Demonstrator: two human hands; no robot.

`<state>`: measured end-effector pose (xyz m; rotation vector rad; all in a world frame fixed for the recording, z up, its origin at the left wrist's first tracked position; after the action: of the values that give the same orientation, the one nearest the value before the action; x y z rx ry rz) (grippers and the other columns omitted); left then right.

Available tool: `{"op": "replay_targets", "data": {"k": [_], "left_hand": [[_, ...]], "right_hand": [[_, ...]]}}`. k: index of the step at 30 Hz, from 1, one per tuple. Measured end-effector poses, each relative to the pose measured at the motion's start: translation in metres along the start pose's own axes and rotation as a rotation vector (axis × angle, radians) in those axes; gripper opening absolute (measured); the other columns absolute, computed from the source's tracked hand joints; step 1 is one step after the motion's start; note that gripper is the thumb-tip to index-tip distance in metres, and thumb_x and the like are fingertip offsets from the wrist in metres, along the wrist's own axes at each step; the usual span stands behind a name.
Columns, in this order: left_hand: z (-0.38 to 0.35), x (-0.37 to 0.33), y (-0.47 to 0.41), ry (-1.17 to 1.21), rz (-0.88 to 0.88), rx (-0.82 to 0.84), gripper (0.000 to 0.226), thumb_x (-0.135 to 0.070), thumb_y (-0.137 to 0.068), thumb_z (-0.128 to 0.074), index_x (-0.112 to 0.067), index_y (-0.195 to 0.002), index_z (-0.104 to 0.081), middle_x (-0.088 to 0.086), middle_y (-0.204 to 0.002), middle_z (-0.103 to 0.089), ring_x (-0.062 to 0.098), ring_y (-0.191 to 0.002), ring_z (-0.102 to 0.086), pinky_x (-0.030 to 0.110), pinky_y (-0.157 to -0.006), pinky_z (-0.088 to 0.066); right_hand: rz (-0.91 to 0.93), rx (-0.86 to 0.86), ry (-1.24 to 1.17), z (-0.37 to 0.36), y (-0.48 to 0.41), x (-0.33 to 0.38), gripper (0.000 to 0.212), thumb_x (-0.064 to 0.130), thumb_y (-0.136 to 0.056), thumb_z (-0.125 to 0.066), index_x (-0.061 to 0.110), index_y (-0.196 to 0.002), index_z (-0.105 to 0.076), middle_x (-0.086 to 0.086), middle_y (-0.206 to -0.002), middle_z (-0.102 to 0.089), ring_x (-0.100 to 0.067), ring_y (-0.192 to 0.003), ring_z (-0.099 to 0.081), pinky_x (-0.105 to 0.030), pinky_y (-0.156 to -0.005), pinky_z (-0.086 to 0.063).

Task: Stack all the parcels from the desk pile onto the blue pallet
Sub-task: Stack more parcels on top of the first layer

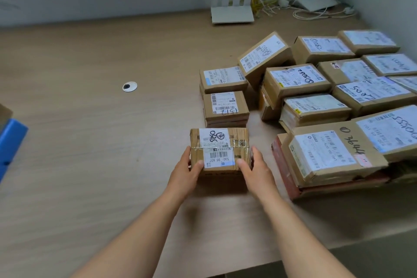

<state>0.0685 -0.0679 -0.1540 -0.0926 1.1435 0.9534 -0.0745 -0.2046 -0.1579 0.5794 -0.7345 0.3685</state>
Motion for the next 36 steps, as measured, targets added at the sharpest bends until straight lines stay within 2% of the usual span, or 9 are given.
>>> {"op": "replay_targets", "data": {"k": [4, 10, 14, 17, 21, 24, 26, 30, 36], "left_hand": [[-0.001, 0.002, 0.011, 0.021, -0.019, 0.027, 0.057, -0.025, -0.096, -0.048, -0.037, -0.146, -0.025, -0.013, -0.131, -0.054, 0.013, -0.117, -0.054, 0.032, -0.103, -0.041], [0.020, 0.012, 0.029, 0.096, -0.045, 0.012, 0.075, -0.019, -0.088, -0.058, -0.045, -0.146, -0.017, -0.016, -0.132, -0.054, 0.005, -0.115, -0.055, 0.034, -0.104, -0.042], [0.046, 0.015, 0.046, 0.098, -0.102, -0.016, 0.078, -0.019, -0.090, -0.060, -0.049, -0.145, -0.014, -0.021, -0.129, -0.054, -0.004, -0.113, -0.054, 0.019, -0.093, -0.045], [0.069, 0.018, 0.063, 0.077, -0.135, -0.055, 0.079, -0.018, -0.090, -0.060, -0.045, -0.147, -0.011, -0.021, -0.128, -0.054, -0.004, -0.112, -0.053, 0.007, -0.081, -0.042], [0.110, 0.032, 0.091, 0.087, -0.159, -0.139, 0.080, -0.019, -0.090, -0.061, -0.046, -0.147, -0.011, -0.019, -0.127, -0.055, -0.001, -0.113, -0.053, 0.019, -0.090, -0.046], [0.148, 0.047, 0.119, 0.078, -0.169, -0.192, 0.080, -0.020, -0.090, -0.061, -0.051, -0.144, -0.010, -0.027, -0.122, -0.053, -0.008, -0.110, -0.052, 0.016, -0.087, -0.045], [0.174, 0.058, 0.140, 0.055, -0.172, -0.229, 0.080, -0.025, -0.091, -0.060, -0.052, -0.143, -0.006, -0.032, -0.119, -0.048, -0.011, -0.108, -0.049, 0.019, -0.092, -0.043], [0.225, 0.082, 0.179, 0.028, -0.168, -0.320, 0.080, -0.032, -0.091, -0.059, -0.048, -0.146, -0.002, -0.030, -0.123, -0.042, -0.005, -0.114, -0.043, 0.034, -0.103, -0.040], [0.287, 0.122, 0.231, 0.029, -0.173, -0.438, 0.083, -0.034, -0.088, -0.062, -0.045, -0.147, -0.005, -0.028, -0.122, -0.041, -0.007, -0.110, -0.044, 0.027, -0.100, -0.038]], "right_hand": [[0.077, 0.072, -0.047, -0.007, 0.005, 0.000, 0.063, 0.030, -0.098, -0.045, 0.027, -0.151, -0.012, 0.001, -0.149, -0.037, -0.019, -0.133, -0.038, -0.029, -0.107, -0.029], [0.197, 0.101, -0.049, -0.018, 0.018, 0.009, 0.082, 0.027, -0.088, -0.062, 0.027, -0.152, -0.010, 0.004, -0.152, -0.032, -0.014, -0.137, -0.033, -0.031, -0.113, -0.027], [0.245, 0.077, -0.104, -0.025, 0.035, 0.027, 0.085, 0.034, -0.082, -0.063, 0.035, -0.150, -0.012, 0.006, -0.147, -0.038, -0.013, -0.133, -0.039, -0.043, -0.109, -0.036], [0.285, 0.090, -0.130, -0.037, 0.050, 0.045, 0.083, 0.036, -0.079, -0.061, 0.041, -0.147, -0.013, 0.007, -0.143, -0.043, -0.014, -0.129, -0.044, -0.044, -0.107, -0.038], [0.376, 0.101, -0.114, -0.058, 0.078, 0.076, 0.084, 0.026, -0.085, -0.065, 0.034, -0.150, -0.013, 0.005, -0.146, -0.041, -0.011, -0.130, -0.042, -0.028, -0.106, -0.034], [0.449, 0.127, -0.112, -0.080, 0.107, 0.101, 0.086, 0.028, -0.085, -0.065, 0.038, -0.149, -0.010, 0.006, -0.146, -0.040, -0.010, -0.132, -0.040, -0.040, -0.110, -0.035], [0.489, 0.167, -0.116, -0.098, 0.128, 0.119, 0.087, 0.028, -0.084, -0.066, 0.042, -0.148, -0.009, 0.007, -0.145, -0.041, -0.010, -0.130, -0.042, -0.044, -0.109, -0.037], [0.582, 0.235, -0.090, -0.135, 0.169, 0.159, 0.086, 0.026, -0.087, -0.065, 0.039, -0.150, -0.007, 0.009, -0.148, -0.037, -0.007, -0.129, -0.041, -0.039, -0.109, -0.036], [0.696, 0.274, -0.042, -0.183, 0.220, 0.207, 0.084, 0.027, -0.088, -0.063, 0.041, -0.148, -0.007, 0.006, -0.148, -0.039, -0.012, -0.128, -0.045, -0.043, -0.107, -0.039]]}}
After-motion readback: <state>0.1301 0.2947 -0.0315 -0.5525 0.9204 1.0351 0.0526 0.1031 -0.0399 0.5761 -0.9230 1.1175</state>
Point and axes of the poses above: each hand's wrist, its own y-axis away from the middle knuckle, its own z-axis out of the back of the hand, x = y × z, the point moved 6 cm from there along -y, towards the middle knuckle
